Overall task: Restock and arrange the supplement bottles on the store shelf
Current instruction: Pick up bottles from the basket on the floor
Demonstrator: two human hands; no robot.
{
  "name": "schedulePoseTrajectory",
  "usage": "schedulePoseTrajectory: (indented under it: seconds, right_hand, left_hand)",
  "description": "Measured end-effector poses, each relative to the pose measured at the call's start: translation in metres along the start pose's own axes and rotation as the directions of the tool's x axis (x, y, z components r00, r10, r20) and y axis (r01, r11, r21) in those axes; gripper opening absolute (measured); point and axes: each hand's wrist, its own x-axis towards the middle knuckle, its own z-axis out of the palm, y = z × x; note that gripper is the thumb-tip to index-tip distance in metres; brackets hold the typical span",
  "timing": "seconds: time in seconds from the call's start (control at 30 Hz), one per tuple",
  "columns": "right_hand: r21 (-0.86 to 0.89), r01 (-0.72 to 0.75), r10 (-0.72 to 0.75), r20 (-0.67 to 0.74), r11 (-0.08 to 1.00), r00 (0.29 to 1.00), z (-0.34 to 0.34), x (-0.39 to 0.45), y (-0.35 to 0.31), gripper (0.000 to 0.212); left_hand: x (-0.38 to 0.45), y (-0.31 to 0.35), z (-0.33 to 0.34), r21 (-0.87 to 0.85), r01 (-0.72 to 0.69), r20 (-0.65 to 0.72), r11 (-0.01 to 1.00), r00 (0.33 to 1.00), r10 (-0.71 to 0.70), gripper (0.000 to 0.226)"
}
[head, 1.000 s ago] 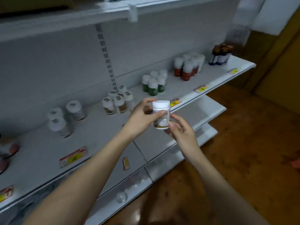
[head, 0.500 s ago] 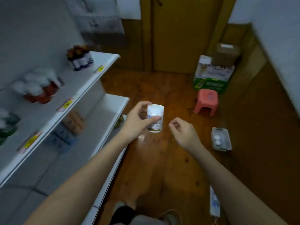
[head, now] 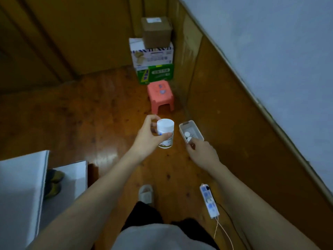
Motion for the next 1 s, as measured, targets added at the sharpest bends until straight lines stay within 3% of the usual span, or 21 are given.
schedulePoseTrajectory:
  seconds: [0.17, 0.27, 0.4, 0.53, 0.73, 1.0]
  right_hand:
    - [0.057, -0.199, 0.191, 0.119, 0.978, 0.974, 0.002, 0.074, 0.044, 0.023]
    - [0.073, -0.271, 0.256, 0.173, 0.960, 0.951, 0.008, 0.122, 0.078, 0.025]
    - [0.087, -0.341, 0.310, 0.256, 0.936, 0.915, 0.027, 0.204, 0.131, 0.026]
    - [0.101, -0.416, 0.362, 0.338, 0.904, 0.869, 0.075, 0.287, 0.194, 0.034]
    - [0.060, -0.444, 0.395, 0.363, 0.894, 0.844, 0.159, 0.408, 0.275, 0.017]
    - [0.022, -0.379, 0.356, 0.293, 0.925, 0.887, 0.286, 0.550, 0.361, 0.010]
  left_hand:
    - [0.099, -0.014, 0.034, 0.125, 0.071, 0.158, 0.990, 0.983, -0.091, 0.068]
    - [0.158, -0.028, 0.065, 0.235, 0.038, 0.230, 0.971, 0.969, -0.093, 0.060]
    - [0.243, -0.066, 0.119, 0.343, 0.100, 0.243, 0.934, 0.951, -0.191, 0.052]
    - [0.321, -0.134, 0.180, 0.452, 0.207, 0.202, 0.868, 0.924, -0.325, 0.055]
    - [0.429, -0.261, 0.264, 0.558, 0.262, 0.203, 0.787, 0.877, -0.436, 0.060]
    - [0.550, -0.451, 0.358, 0.675, 0.122, 0.219, 0.728, 0.909, -0.355, 0.056]
